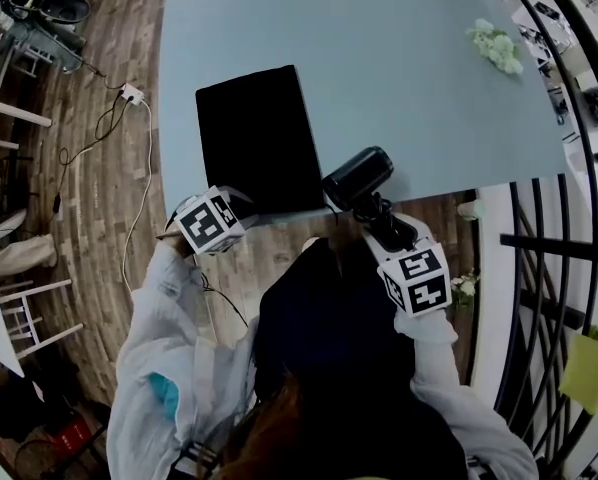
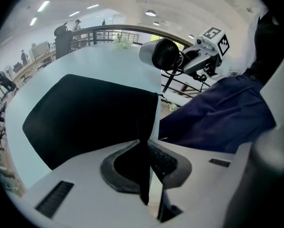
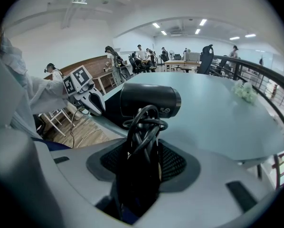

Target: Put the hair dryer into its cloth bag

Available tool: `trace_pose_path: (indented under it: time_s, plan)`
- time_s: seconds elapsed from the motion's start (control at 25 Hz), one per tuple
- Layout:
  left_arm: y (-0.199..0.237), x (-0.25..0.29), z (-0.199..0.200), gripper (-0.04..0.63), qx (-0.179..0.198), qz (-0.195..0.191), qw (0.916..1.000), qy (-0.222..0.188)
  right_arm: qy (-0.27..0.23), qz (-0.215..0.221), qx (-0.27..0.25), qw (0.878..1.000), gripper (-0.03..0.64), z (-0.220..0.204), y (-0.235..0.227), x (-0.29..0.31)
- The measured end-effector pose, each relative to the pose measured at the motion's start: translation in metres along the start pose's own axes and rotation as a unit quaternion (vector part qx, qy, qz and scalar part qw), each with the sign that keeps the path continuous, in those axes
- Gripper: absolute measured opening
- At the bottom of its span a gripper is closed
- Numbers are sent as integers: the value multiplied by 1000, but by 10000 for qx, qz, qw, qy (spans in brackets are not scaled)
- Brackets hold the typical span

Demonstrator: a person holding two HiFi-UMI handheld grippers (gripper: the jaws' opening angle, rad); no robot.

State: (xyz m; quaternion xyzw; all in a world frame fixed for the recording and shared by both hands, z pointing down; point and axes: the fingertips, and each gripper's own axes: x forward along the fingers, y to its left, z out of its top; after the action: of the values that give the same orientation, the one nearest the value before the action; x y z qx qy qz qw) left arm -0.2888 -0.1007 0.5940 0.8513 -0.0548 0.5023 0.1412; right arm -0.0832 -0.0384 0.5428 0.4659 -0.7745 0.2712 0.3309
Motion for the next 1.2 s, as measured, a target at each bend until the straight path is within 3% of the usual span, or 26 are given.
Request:
trace_pose_path:
  time_s: [0.16,0.28,0.44,0.6,0.76,0.84,0.92,1.0,1.12,1.2]
  plan:
    - [-11,6,27,55,-662,-396,9957,-515,-170,-62,188,9997,172,4,-7,-9]
    - [-3,14,45,48,-1614,-550,9813,-890,-50,-363,-154,9992,158,0,-17,1]
    - [8,19,78,38,-2688,-671,9454,-1717,-241,-608,-178,9977,145,20,-47,13]
    - [14,-1,100,37,-3435,-1198,8977,-2487,-538,-527,201,9970,137,35,-67,2]
    - [10,-13,113,37,-3940,-1774,8576,-2791,-793,-382,671,9939,132,35,-76,-14]
    - [9,-14,113,38,-4097,-1997,8458,-2773,-959,-304,881,9910,132,40,-77,-23]
    - [4,-11,117,37,-4000,-2131,8486,-2728,-1123,-272,1026,9880,132,46,-78,-35]
    - [0,-7,120,38,-3771,-2109,8607,-2691,-1229,-339,1008,9867,132,52,-78,-46]
    - [-4,-3,122,38,-3579,-2233,8672,-2645,-1312,-428,1025,9851,132,55,-74,-55]
    - [-7,1,123,47,-3375,-2303,8763,-2552,-1349,-464,1134,9832,132,54,-73,-57]
